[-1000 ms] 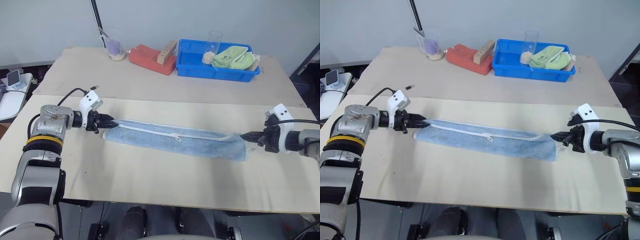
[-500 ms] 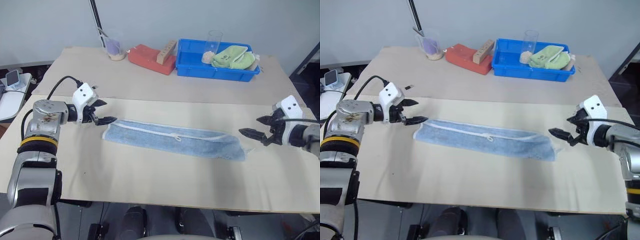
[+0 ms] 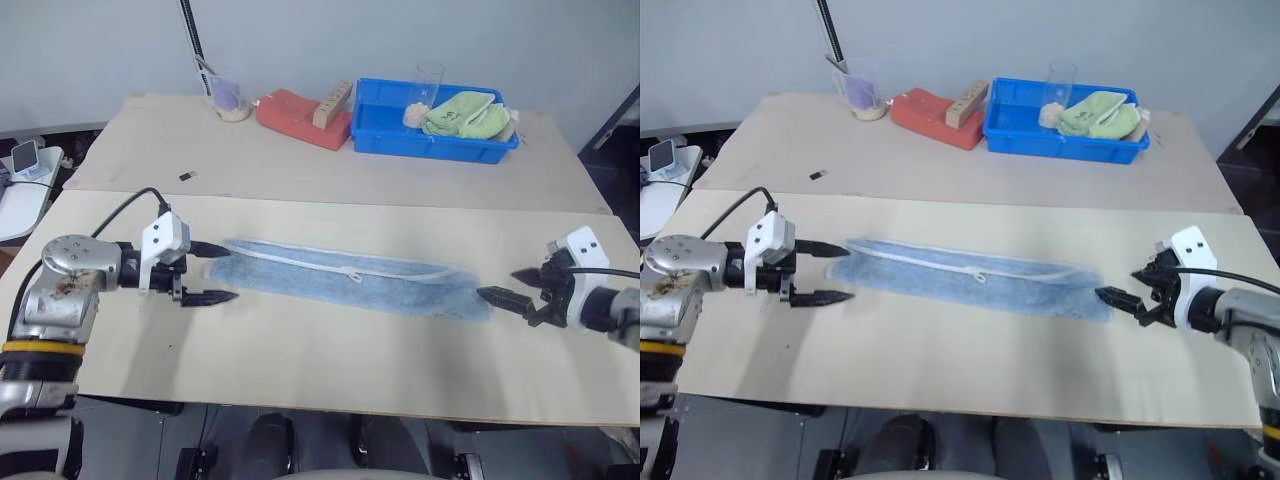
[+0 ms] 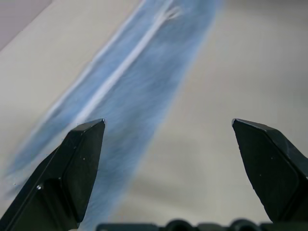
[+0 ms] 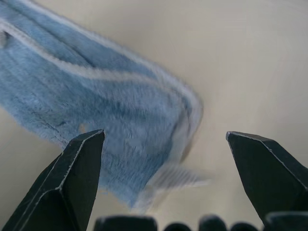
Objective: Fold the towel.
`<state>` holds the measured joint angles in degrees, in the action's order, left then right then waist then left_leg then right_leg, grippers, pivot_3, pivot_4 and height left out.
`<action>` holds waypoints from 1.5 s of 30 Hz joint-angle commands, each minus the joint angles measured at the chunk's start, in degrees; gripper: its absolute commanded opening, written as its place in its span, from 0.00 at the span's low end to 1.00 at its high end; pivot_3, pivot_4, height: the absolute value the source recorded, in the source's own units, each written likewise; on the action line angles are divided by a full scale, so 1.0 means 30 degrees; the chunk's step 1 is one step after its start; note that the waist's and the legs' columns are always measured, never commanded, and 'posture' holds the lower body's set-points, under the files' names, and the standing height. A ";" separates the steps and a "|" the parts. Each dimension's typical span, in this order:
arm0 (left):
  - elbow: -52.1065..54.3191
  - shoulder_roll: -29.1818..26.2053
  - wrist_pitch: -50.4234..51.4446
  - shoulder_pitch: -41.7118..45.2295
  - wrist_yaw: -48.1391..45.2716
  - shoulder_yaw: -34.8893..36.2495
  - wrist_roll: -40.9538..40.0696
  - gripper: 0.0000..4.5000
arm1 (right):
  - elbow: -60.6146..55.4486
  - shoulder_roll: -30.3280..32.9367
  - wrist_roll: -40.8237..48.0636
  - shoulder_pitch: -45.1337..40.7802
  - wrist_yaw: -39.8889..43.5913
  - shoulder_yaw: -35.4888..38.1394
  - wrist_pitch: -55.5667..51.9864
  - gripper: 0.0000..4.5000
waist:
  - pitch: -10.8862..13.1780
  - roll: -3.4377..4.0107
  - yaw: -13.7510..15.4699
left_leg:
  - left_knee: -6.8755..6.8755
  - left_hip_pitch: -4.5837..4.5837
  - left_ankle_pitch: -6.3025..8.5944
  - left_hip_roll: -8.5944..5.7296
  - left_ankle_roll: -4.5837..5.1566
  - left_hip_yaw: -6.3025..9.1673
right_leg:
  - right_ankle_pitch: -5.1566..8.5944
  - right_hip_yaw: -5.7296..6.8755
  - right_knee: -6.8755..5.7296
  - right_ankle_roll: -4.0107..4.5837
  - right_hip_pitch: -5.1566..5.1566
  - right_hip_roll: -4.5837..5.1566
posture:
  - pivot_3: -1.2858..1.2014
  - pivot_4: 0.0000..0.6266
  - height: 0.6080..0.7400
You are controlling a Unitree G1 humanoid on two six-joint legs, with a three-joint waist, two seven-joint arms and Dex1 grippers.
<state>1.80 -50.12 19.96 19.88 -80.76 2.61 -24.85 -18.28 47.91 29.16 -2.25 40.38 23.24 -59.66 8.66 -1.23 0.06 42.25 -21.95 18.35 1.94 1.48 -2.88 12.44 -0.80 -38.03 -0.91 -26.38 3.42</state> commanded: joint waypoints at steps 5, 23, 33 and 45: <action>0.4616 0.0244 0.2553 -0.0839 0.1182 0.0880 -0.3176 1.00 | -0.2653 -0.2309 0.0835 0.1511 -0.2935 0.1907 -0.2594 0.99 | -0.0003 0.0004 0.0108 | -0.0005 0.0070 -0.0001 -0.0028 -0.0001 0.0004 | 0.0027 -0.0021 0.0007 -0.0049 0.0063 -0.0020 | 0.52 0.24 0.51; 0.4111 0.0659 0.2362 -0.0187 0.1727 0.0573 -0.3106 1.00 | -0.1374 -0.4414 0.0577 0.0170 -0.4664 -0.0854 -0.1468 0.12 | -0.0007 0.0003 -0.0284 | -0.0058 0.0115 0.0000 -0.0020 0.0000 -0.0001 | 0.0032 -0.0046 0.0011 -0.0035 0.0065 -0.0067 | 0.52 0.24 0.51; 0.4466 0.0685 0.2631 -0.0236 0.1912 0.0614 -0.3773 1.00 | 0.3241 0.0533 -0.0565 -0.0410 -0.1342 -0.0091 0.1646 0.01 | -0.0006 0.0005 -0.0076 | -0.0048 0.0103 -0.0001 -0.0060 0.0001 -0.0019 | 0.0031 -0.0073 0.0034 -0.0038 0.0072 -0.0043 | 0.52 0.24 0.51; 0.4791 0.0725 0.2475 0.0032 0.1720 0.0466 -0.3928 1.00 | -0.0380 0.1968 0.1827 -0.5044 0.1495 -0.3707 -0.0115 0.01 | -0.0002 -0.0001 -0.0405 | -0.0100 0.0088 0.0000 -0.0004 0.0002 -0.0020 | 0.0034 -0.0112 0.0017 -0.0035 0.0062 -0.0108 | 0.52 0.24 0.51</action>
<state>14.10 -47.53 27.75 19.67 -75.36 3.18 -35.58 -14.94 54.57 32.01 -15.41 46.02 13.00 -57.23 8.66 -1.24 -1.16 41.96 -21.67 18.35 1.94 1.48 -2.91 12.55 -1.13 -37.98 -1.01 -26.21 3.08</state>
